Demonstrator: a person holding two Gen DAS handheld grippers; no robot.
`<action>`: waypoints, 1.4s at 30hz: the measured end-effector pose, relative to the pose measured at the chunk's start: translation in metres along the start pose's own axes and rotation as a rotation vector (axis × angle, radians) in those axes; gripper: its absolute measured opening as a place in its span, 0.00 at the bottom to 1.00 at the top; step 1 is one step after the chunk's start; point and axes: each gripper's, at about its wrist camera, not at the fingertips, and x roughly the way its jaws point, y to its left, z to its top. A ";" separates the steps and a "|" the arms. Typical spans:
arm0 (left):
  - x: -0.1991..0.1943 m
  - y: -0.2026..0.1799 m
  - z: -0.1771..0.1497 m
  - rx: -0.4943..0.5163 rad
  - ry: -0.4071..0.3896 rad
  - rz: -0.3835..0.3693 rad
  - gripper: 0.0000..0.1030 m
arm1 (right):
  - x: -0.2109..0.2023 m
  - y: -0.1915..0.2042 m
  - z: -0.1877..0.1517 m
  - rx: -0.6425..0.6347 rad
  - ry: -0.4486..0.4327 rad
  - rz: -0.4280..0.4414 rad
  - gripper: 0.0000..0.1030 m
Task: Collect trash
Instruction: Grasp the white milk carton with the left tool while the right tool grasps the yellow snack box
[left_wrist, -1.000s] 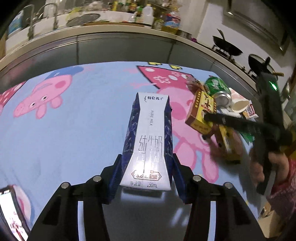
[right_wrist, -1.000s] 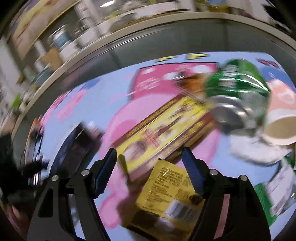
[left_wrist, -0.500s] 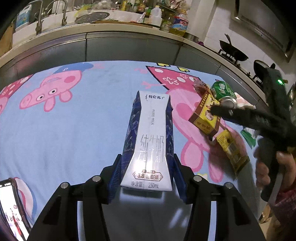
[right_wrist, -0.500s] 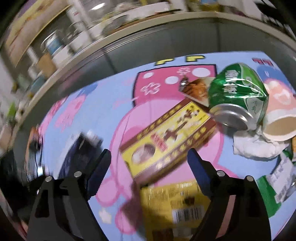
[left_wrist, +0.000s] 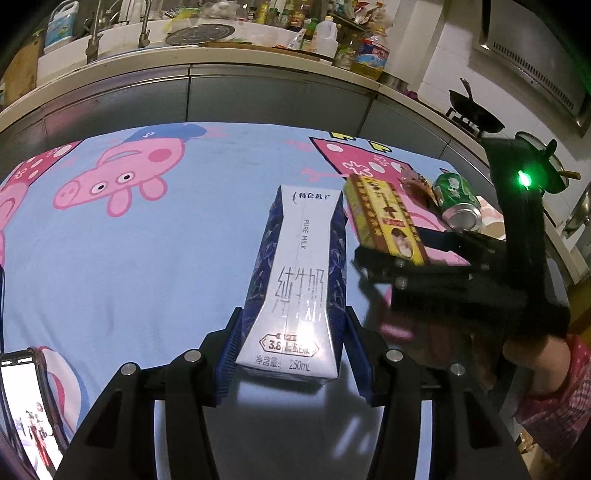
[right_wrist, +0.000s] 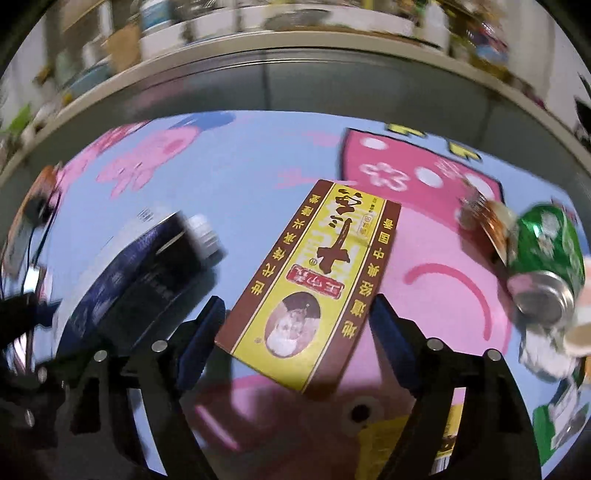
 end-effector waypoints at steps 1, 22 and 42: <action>0.000 -0.001 0.000 -0.001 0.002 0.000 0.52 | -0.001 0.002 -0.002 -0.014 0.001 -0.003 0.77; 0.010 -0.007 0.006 -0.011 -0.006 0.020 0.53 | -0.020 -0.007 -0.016 0.061 -0.044 0.013 0.60; -0.005 -0.030 -0.034 -0.025 0.030 0.004 0.80 | -0.117 -0.003 -0.153 -0.067 -0.031 0.075 0.58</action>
